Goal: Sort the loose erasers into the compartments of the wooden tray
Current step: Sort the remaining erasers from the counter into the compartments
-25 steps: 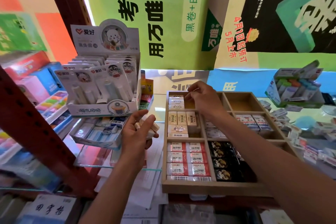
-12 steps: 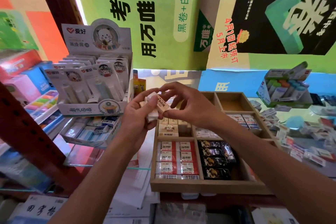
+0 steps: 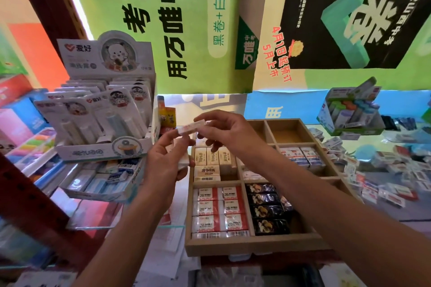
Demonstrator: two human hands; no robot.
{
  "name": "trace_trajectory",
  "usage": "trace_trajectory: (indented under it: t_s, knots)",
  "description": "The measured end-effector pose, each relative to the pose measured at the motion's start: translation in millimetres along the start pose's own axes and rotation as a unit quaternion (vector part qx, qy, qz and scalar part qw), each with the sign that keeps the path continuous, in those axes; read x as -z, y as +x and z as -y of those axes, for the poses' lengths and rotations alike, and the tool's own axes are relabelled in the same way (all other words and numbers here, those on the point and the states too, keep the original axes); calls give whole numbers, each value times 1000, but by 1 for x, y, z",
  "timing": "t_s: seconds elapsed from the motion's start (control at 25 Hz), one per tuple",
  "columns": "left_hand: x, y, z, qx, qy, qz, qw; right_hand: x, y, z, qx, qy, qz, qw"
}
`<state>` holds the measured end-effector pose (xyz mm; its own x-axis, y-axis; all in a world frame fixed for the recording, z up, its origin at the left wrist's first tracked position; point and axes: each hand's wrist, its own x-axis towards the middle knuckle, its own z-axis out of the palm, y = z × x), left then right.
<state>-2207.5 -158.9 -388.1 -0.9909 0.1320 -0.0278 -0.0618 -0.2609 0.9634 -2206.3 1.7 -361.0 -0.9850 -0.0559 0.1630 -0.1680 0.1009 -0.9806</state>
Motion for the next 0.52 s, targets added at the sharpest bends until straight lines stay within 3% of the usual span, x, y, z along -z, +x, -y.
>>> trace_trajectory:
  t_s: [0.12, 0.28, 0.4, 0.52]
  knots:
    - [-1, 7, 6, 6, 5, -39, 999, 2, 13, -5, -48, 30, -80, 995]
    - [8, 15, 6, 72, -105, -65, 990, 19, 42, -14, -141, -93, -142, 975]
    - [12, 19, 5, 81, -123, -63, 987, 21, 61, -25, -106, -260, -112, 953]
    - [5, 22, 2, 81, -143, -35, 986, 20, 75, -38, -22, -422, -64, 904]
